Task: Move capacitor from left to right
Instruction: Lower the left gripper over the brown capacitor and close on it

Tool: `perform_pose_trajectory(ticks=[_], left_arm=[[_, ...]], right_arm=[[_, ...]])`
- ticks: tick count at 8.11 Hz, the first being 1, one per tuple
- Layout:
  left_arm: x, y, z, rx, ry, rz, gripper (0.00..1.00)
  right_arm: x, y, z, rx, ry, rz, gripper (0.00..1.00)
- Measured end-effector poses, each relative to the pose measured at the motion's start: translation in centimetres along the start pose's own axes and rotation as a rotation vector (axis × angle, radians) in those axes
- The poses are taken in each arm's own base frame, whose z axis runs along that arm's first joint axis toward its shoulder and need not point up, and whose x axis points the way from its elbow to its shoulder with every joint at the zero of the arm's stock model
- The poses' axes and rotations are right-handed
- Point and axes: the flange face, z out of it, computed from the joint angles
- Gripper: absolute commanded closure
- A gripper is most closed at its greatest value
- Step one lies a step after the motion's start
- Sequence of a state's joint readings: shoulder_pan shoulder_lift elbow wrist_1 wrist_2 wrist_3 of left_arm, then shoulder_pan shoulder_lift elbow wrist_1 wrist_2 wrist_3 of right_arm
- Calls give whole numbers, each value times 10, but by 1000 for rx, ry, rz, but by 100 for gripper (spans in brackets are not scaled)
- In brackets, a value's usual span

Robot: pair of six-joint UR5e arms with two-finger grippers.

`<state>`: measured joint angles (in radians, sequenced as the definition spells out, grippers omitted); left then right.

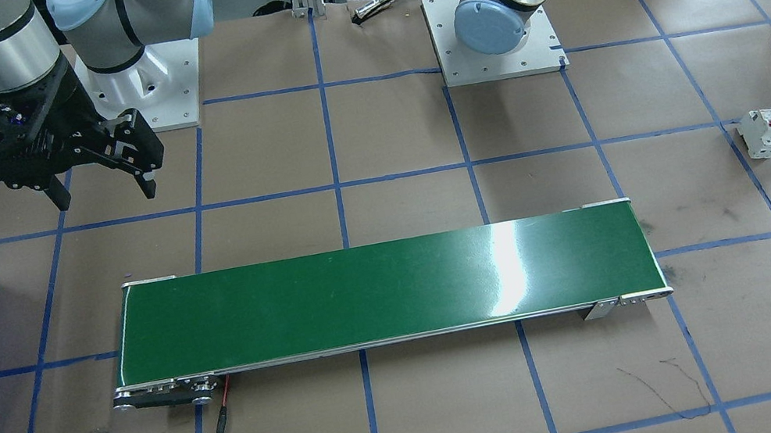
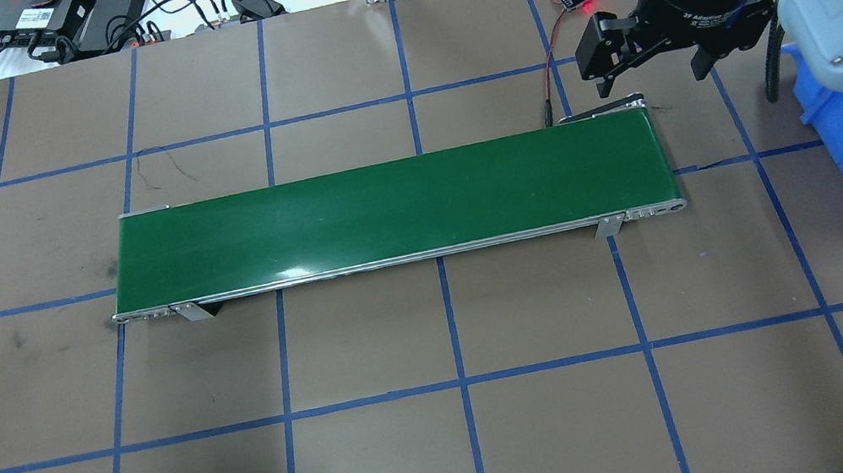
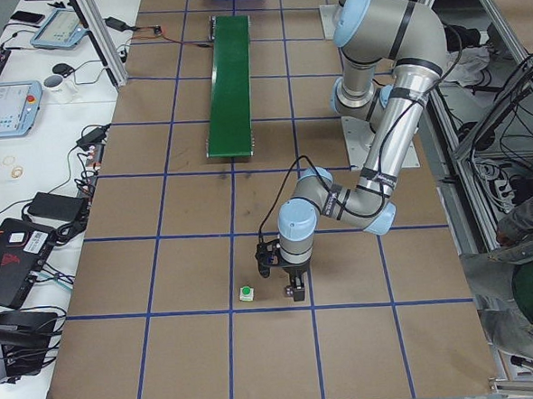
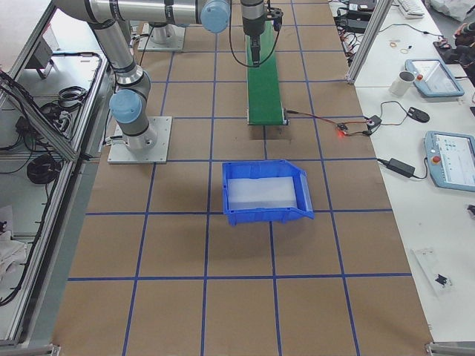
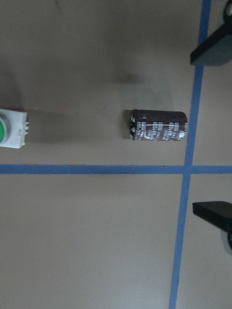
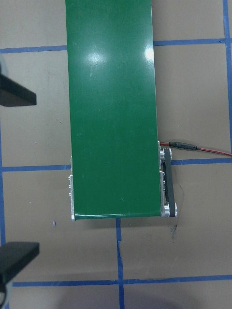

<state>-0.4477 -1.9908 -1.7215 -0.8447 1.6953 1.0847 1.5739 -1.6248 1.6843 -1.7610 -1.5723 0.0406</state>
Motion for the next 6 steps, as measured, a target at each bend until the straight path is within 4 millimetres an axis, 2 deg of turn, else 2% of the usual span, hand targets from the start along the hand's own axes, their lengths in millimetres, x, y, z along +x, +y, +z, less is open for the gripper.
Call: perform_pose_trajectory(ticks=[3, 5, 6], left_arm=[[8, 9, 21, -97, 2, 38, 0], [14, 10, 27, -103, 24, 99, 0], [15, 8, 28, -85, 35, 130, 4]], right_arm=[[0, 0, 0, 0, 1, -1, 0], [0, 0, 0, 0, 1, -2, 0], [0, 0, 0, 0, 1, -3, 0]])
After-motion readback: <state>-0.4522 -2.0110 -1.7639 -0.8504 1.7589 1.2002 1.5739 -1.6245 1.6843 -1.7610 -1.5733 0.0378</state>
